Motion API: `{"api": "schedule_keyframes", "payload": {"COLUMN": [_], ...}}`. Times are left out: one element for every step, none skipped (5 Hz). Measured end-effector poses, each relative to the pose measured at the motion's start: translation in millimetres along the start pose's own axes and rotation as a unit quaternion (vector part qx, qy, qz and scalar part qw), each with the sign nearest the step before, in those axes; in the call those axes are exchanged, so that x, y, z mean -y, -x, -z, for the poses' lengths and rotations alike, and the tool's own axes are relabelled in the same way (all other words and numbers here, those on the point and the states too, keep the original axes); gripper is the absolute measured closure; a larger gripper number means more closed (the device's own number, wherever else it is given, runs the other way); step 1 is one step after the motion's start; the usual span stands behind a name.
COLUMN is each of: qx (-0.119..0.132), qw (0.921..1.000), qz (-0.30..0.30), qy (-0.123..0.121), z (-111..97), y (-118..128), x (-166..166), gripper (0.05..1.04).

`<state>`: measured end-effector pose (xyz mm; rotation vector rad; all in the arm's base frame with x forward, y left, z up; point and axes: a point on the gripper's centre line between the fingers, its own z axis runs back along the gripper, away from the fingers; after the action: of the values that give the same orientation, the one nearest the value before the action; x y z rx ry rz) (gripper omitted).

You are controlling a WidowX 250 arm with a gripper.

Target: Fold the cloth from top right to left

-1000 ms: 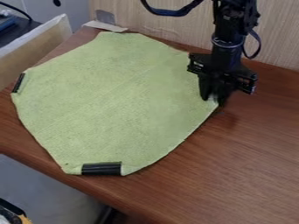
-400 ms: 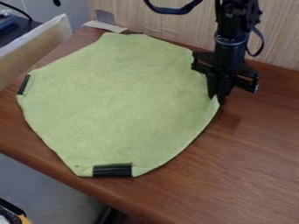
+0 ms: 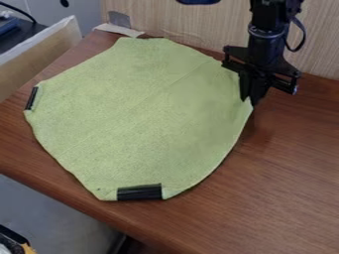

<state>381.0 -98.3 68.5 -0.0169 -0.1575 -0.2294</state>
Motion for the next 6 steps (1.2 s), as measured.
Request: {"api": "schedule_keyframes", "payload": {"qx": [0.031,0.039,0.040,0.033,0.028,0.024], "qw": [0.9993,0.9971,0.9948,0.9904,0.9883,0.9848], "qz": [-0.021,-0.060,-0.088,-0.128,-0.145,-0.169], "qy": [-0.011,-0.026,-0.033,-0.040,-0.039,-0.032], "z": [-37.2,-53.7,-61.0,-58.8,-49.0,-37.8], "y": [1.6,18.5,32.5,57.6,75.1,89.5], "x": [-19.3,-49.5,-70.5,-100.4,-109.7,-122.1], "gripper": [1.015,1.015,1.015,1.015,1.015,1.015]}}
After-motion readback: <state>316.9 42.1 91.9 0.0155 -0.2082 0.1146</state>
